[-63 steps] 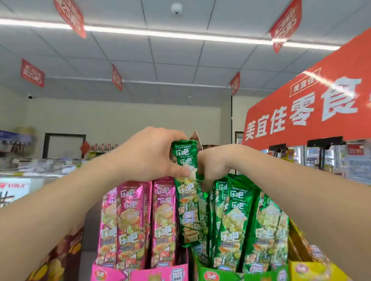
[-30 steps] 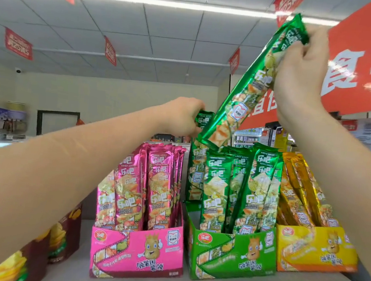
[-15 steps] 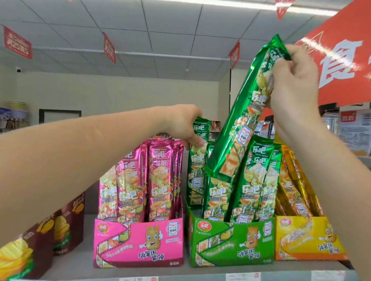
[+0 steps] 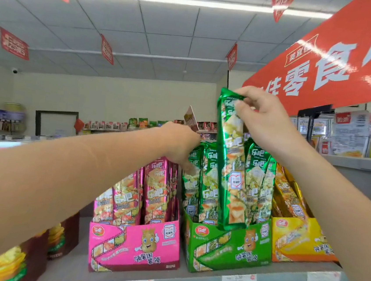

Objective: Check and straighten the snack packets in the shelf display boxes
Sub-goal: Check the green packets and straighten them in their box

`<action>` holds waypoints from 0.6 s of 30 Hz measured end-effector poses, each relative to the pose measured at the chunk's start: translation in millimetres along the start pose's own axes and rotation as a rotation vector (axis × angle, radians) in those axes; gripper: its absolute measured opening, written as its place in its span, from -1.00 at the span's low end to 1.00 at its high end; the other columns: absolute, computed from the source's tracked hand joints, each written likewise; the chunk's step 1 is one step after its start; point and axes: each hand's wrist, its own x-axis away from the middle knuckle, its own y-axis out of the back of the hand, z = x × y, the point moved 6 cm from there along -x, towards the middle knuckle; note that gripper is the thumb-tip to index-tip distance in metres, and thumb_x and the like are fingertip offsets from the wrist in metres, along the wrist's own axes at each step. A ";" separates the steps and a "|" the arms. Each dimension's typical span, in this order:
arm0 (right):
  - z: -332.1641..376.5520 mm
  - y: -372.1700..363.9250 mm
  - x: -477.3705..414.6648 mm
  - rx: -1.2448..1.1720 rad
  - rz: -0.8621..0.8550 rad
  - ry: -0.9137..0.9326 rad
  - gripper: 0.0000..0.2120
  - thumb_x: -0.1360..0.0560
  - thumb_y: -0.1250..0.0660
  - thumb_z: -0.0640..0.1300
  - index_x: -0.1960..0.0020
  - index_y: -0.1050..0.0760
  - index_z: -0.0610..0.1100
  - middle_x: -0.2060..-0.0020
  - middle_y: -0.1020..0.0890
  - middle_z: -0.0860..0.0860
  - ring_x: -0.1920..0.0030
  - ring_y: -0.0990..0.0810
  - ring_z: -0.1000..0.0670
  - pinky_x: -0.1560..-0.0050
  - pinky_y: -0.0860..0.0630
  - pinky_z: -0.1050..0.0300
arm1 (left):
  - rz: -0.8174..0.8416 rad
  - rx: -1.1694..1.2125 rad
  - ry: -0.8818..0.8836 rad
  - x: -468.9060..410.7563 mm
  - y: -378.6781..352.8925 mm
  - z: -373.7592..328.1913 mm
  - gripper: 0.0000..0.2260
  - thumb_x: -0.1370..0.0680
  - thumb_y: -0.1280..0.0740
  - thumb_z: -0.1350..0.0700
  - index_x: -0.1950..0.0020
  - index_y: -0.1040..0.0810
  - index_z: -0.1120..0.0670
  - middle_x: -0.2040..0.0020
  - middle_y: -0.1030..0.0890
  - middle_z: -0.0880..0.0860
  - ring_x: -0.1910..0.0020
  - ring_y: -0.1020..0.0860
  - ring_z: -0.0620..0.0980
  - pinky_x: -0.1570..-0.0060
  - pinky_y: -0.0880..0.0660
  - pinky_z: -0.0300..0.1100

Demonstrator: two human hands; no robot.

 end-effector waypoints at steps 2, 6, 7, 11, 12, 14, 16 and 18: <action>1.3 -3.9 4.8 0.033 0.030 0.026 -0.84 -0.60 -0.24 -0.23 -0.01 -0.53 0.00 0.29 -0.48 0.06 0.33 -0.41 0.07 0.32 -0.34 0.23 | 0.001 -0.137 0.037 -0.1 -2.6 -1.2 -0.47 -0.38 -0.30 -0.43 0.29 -0.31 0.03 0.32 -0.42 -0.07 0.29 -0.40 0.02 -0.03 -0.35 0.11; 12.3 4.8 16.2 0.017 -0.088 0.132 -0.84 -0.58 -0.29 -0.20 -0.01 -0.53 0.06 0.25 -0.52 0.20 0.23 -0.52 0.13 0.11 -0.48 0.22 | 0.077 -0.119 0.133 7.2 2.6 1.8 -0.46 -0.41 -0.31 -0.39 0.22 -0.34 0.10 0.25 -0.44 -0.08 0.16 -0.39 0.04 -0.20 -0.25 0.26; 15.2 8.7 19.7 -0.013 -0.131 0.159 -0.83 -0.58 -0.29 -0.20 -0.02 -0.53 0.06 0.23 -0.53 0.23 0.20 -0.54 0.17 0.09 -0.49 0.25 | 0.049 -0.071 0.161 11.0 8.8 3.8 -0.50 -0.44 -0.35 -0.33 0.11 -0.39 0.12 0.18 -0.48 -0.07 0.11 -0.42 0.05 -0.24 -0.25 0.29; 21.3 16.5 39.2 -0.118 -0.263 0.233 -0.82 -0.57 -0.30 -0.25 -0.04 -0.52 0.02 0.18 -0.55 0.25 0.19 -0.53 0.33 0.11 -0.47 0.42 | -0.477 0.419 0.137 50.6 51.8 5.2 -0.74 -0.61 -0.19 0.15 -0.24 -0.57 0.04 -0.10 -0.66 0.03 -0.09 -0.60 0.07 -0.13 -0.49 -0.07; 22.4 16.9 45.1 -0.148 -0.282 0.244 -0.81 -0.56 -0.30 -0.26 -0.03 -0.53 0.02 0.17 -0.56 0.26 0.17 -0.54 0.33 0.09 -0.47 0.41 | -0.570 0.761 0.106 69.3 55.3 2.9 -0.73 -0.63 -0.16 0.15 -0.23 -0.58 0.02 -0.09 -0.67 -0.01 -0.08 -0.62 0.02 -0.11 -0.51 -0.15; 24.5 15.7 56.1 -0.242 -0.303 0.269 -0.74 -0.55 -0.29 -0.32 0.00 -0.52 0.05 0.19 -0.61 0.29 0.13 -0.57 0.31 0.05 -0.48 0.38 | -0.555 1.403 -0.064 99.6 49.2 -16.9 -0.73 -0.68 -0.13 0.02 -0.27 -0.55 0.00 -0.07 -0.69 -0.03 -0.04 -0.65 -0.07 -0.10 -0.58 -0.14; 23.8 9.4 64.3 -0.381 -0.288 0.241 -0.76 -0.53 -0.28 -0.33 0.00 -0.53 0.01 0.14 -0.65 0.19 0.10 -0.62 0.22 0.01 -0.54 0.25 | -0.506 1.551 -0.182 122.0 41.2 -48.5 -0.66 -0.65 -0.13 -0.10 -0.33 -0.50 -0.02 -0.12 -0.67 -0.09 -0.06 -0.64 -0.13 -0.11 -0.57 -0.19; 21.4 1.1 72.5 -0.522 -0.268 0.169 -0.82 -0.50 -0.29 -0.29 0.00 -0.56 -0.05 0.13 -0.68 0.03 0.10 -0.65 0.10 0.02 -0.58 0.12 | -0.572 1.613 -0.227 135.4 32.7 -71.3 -0.66 -0.58 -0.16 -0.09 -0.27 -0.52 0.01 -0.04 -0.65 -0.13 -0.01 -0.61 -0.20 -0.02 -0.53 -0.35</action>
